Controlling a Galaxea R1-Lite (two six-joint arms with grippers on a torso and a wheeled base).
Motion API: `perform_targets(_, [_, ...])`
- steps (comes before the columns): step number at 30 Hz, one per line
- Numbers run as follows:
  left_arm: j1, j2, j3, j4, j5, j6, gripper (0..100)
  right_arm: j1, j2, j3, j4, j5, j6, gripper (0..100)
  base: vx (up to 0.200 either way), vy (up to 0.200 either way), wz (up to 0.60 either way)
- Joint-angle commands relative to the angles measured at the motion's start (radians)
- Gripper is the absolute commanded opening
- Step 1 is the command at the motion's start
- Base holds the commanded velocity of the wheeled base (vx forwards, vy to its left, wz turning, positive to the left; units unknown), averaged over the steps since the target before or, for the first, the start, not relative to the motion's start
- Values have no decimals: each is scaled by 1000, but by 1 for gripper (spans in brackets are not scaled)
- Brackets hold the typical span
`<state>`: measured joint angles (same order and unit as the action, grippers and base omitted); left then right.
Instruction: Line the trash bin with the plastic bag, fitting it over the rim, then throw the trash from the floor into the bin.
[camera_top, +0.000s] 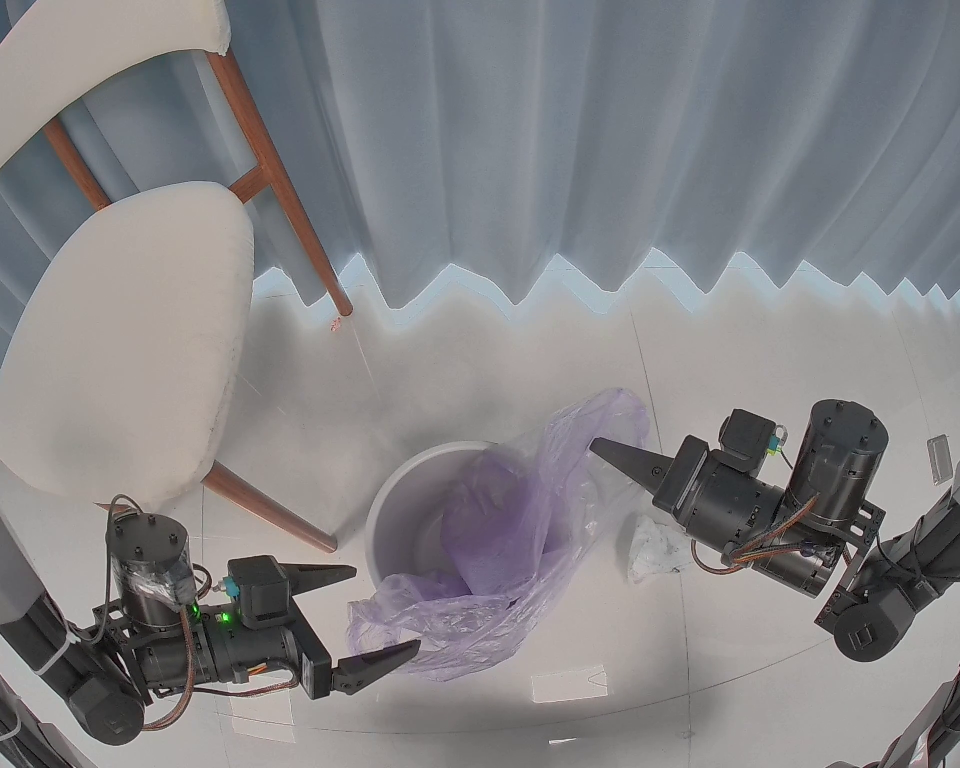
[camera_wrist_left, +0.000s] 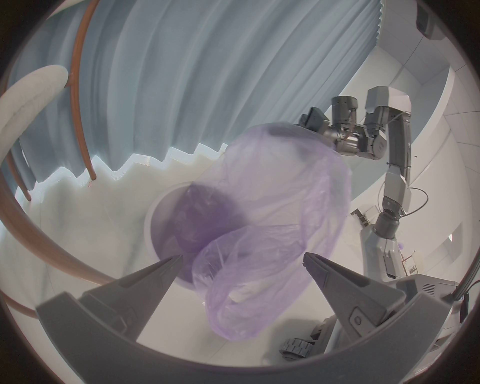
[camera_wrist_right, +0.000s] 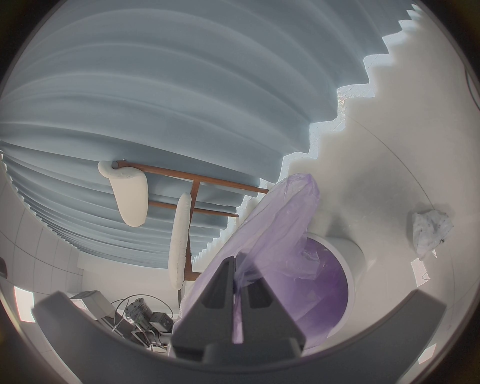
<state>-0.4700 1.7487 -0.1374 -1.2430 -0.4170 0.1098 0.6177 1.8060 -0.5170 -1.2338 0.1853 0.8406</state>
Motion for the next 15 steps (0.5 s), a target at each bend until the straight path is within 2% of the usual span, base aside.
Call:
perform_targets(1, [50,75,-39,-21,-5,4,100,7,-2,5,-4,0,-2,0,0,0,0])
perform_targets(9, [37,123,-48,-69,-11,-4,100,7,-16,8,-3,-3,-5,0,0,0,0])
perform_targets(15, [25,242,-50,-211,-8,-5,100,14,-20,15,-3,-3,-5,0,0,0,0])
